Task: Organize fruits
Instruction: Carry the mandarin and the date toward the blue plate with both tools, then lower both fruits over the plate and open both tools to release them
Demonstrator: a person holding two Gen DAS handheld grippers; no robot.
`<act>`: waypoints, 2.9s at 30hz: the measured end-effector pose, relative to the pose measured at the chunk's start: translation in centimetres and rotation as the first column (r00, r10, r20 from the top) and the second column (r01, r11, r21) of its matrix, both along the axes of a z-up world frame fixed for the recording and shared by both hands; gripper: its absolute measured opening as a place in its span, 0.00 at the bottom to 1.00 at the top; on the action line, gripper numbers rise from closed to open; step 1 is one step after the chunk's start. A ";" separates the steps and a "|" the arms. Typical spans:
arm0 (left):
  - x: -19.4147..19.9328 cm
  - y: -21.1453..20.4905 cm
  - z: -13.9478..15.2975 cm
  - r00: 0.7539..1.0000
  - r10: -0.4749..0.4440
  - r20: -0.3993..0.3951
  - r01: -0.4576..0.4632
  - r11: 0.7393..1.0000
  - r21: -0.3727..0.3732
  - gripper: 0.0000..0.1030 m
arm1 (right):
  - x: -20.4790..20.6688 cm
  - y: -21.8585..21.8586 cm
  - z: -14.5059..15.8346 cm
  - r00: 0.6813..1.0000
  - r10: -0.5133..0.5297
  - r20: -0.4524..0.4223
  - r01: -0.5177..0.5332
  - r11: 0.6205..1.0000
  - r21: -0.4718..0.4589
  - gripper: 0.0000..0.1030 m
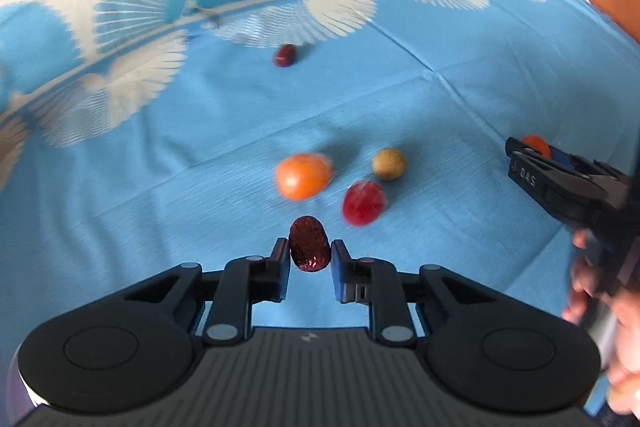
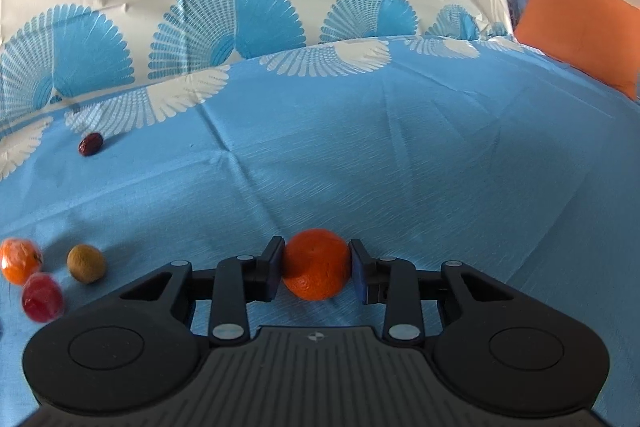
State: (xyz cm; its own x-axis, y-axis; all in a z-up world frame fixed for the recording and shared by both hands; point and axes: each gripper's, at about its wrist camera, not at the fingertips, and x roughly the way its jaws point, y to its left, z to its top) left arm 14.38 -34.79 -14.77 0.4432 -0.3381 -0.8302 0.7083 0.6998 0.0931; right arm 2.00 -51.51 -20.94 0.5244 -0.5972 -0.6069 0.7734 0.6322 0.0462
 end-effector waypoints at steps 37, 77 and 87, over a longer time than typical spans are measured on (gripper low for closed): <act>-26.3 34.3 19.1 0.927 0.358 0.115 -0.328 0.919 -0.221 0.23 | -22.9 33.0 23.8 0.690 0.703 0.174 -0.717 0.696 0.030 0.35; -23.6 36.5 18.0 0.903 0.423 0.073 -0.394 0.885 -0.246 0.23 | -20.0 35.3 23.6 0.648 0.758 0.073 -0.761 0.649 0.004 0.35; -19.7 35.2 17.2 0.902 0.426 0.067 -0.401 0.885 -0.238 0.23 | -16.8 34.5 22.2 0.662 0.746 0.066 -0.749 0.662 0.024 0.35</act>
State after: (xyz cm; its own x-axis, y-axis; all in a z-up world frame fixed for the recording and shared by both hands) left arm -5.32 0.37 2.43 0.6684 -0.2665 -0.6945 0.3437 0.9386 -0.0293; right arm -14.81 -17.00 1.30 0.8101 0.0358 -0.5852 0.0374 0.9929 0.1126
